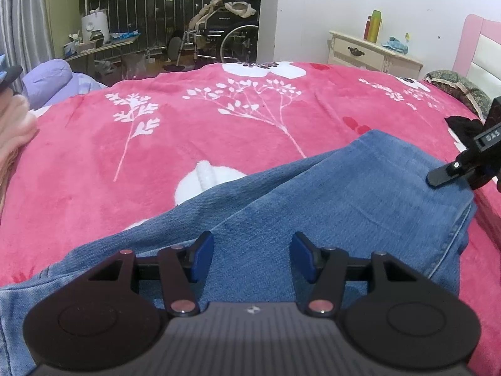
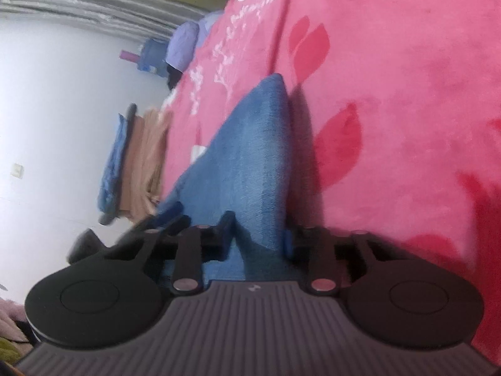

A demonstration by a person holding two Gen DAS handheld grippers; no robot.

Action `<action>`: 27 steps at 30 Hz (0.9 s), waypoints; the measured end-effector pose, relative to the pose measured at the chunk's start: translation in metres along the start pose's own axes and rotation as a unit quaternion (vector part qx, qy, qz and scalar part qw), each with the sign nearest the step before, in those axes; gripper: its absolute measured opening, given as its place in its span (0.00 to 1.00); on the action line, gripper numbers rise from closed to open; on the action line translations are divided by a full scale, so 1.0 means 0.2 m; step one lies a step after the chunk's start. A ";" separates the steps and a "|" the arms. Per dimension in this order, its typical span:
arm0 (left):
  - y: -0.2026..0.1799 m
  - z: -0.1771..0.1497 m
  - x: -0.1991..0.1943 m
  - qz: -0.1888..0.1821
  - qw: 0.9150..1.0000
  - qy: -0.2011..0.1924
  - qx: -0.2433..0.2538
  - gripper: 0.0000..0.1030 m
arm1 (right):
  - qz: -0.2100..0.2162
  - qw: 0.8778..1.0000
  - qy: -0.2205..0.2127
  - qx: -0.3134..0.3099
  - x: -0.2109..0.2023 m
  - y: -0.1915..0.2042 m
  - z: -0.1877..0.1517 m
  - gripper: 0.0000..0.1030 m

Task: Fold clothes
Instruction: 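Lift the held jeans with the right gripper and fold them over the rest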

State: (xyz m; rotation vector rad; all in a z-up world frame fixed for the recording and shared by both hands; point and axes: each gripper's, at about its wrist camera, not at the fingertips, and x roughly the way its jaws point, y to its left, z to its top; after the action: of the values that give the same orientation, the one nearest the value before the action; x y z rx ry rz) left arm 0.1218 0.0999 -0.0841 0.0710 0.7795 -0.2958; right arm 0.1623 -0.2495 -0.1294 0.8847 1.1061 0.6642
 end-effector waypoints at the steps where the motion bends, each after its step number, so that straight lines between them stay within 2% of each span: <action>1: 0.00 0.01 -0.02 -0.001 1.000 -0.002 -0.003 0.53 | 0.006 1.000 -0.003 0.000 -0.01 0.01 0.00 0.19; 4: -0.01 0.01 -0.09 -0.009 1.000 -0.013 -0.011 0.52 | 0.024 1.000 -0.013 -0.001 -0.05 0.06 -0.01 0.15; 7: -0.06 -0.01 -0.16 -0.021 0.999 -0.022 0.017 0.52 | 0.042 0.999 -0.022 -0.003 -0.09 0.10 -0.02 0.14; 11: -0.11 -0.07 -0.10 -0.029 0.998 0.021 0.053 0.52 | 0.070 0.997 -0.031 -0.011 -0.13 0.19 -0.02 0.13; 24: -0.04 -0.10 -0.15 -0.069 0.997 0.006 0.019 0.54 | 0.097 0.992 -0.003 -0.082 -0.06 0.60 0.04 0.13; 27: -0.09 -0.13 -0.18 -0.073 0.996 -0.001 0.043 0.53 | 0.100 0.991 0.000 -0.091 -0.03 0.68 0.06 0.13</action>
State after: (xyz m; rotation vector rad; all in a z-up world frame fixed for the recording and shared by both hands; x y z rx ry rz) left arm 0.0756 0.0957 -0.0770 0.0958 0.7719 -0.4676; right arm 0.1685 -0.1893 -0.0061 0.8426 0.9477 0.9166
